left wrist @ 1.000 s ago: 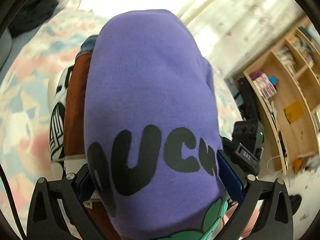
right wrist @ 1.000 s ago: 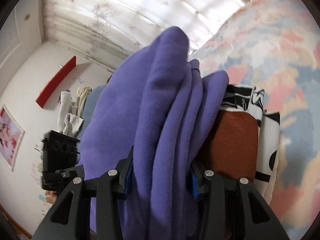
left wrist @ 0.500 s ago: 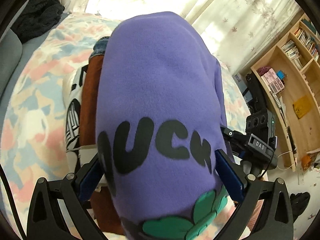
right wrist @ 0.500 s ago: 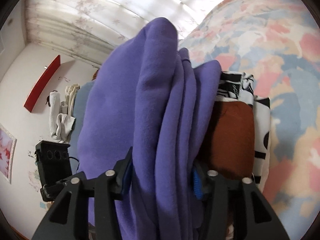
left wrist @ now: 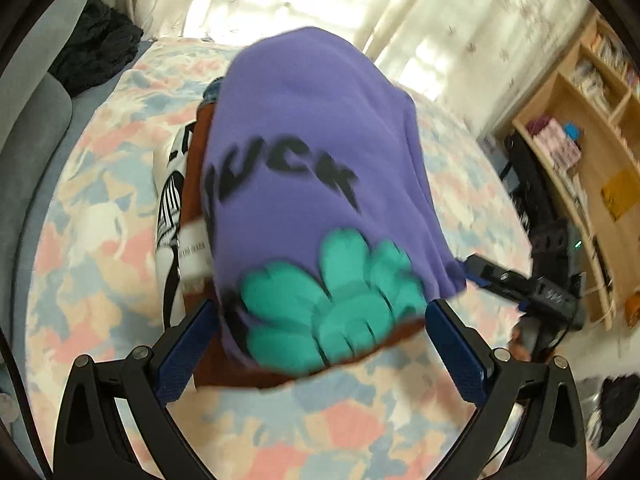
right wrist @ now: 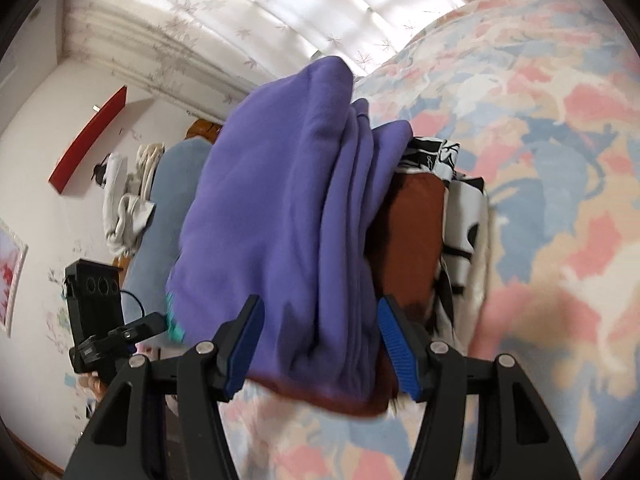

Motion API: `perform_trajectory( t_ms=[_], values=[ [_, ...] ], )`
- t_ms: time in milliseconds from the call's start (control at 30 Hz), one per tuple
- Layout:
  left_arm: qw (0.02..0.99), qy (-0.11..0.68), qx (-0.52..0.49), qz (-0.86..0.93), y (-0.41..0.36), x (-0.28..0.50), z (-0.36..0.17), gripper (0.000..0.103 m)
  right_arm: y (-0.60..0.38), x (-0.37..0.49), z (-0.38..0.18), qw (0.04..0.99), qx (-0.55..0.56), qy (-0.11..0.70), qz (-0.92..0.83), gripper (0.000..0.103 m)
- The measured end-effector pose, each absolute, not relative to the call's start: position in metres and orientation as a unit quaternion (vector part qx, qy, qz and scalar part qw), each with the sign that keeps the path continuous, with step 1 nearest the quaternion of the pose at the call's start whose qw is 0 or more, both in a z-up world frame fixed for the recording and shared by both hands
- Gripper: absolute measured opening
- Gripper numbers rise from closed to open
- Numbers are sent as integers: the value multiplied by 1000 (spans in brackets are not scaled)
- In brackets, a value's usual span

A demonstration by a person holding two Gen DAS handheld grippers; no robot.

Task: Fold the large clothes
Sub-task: 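Carry the hoodie bundle with both grippers onto the folded clothes stack, then open both grippers and withdraw from the stack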

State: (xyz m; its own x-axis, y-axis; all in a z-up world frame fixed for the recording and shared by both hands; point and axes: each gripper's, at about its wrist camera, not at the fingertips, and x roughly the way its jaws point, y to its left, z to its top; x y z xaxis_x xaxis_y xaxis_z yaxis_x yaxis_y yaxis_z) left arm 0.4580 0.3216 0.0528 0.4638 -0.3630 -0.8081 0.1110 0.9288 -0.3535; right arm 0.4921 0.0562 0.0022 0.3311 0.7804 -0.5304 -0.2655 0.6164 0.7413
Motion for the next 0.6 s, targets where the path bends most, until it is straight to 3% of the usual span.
perform_trajectory(
  t_ms=[600],
  values=[
    [906, 417, 21, -66, 165, 299, 123, 102, -27, 344, 98, 801, 186, 446, 352, 59]
  ],
)
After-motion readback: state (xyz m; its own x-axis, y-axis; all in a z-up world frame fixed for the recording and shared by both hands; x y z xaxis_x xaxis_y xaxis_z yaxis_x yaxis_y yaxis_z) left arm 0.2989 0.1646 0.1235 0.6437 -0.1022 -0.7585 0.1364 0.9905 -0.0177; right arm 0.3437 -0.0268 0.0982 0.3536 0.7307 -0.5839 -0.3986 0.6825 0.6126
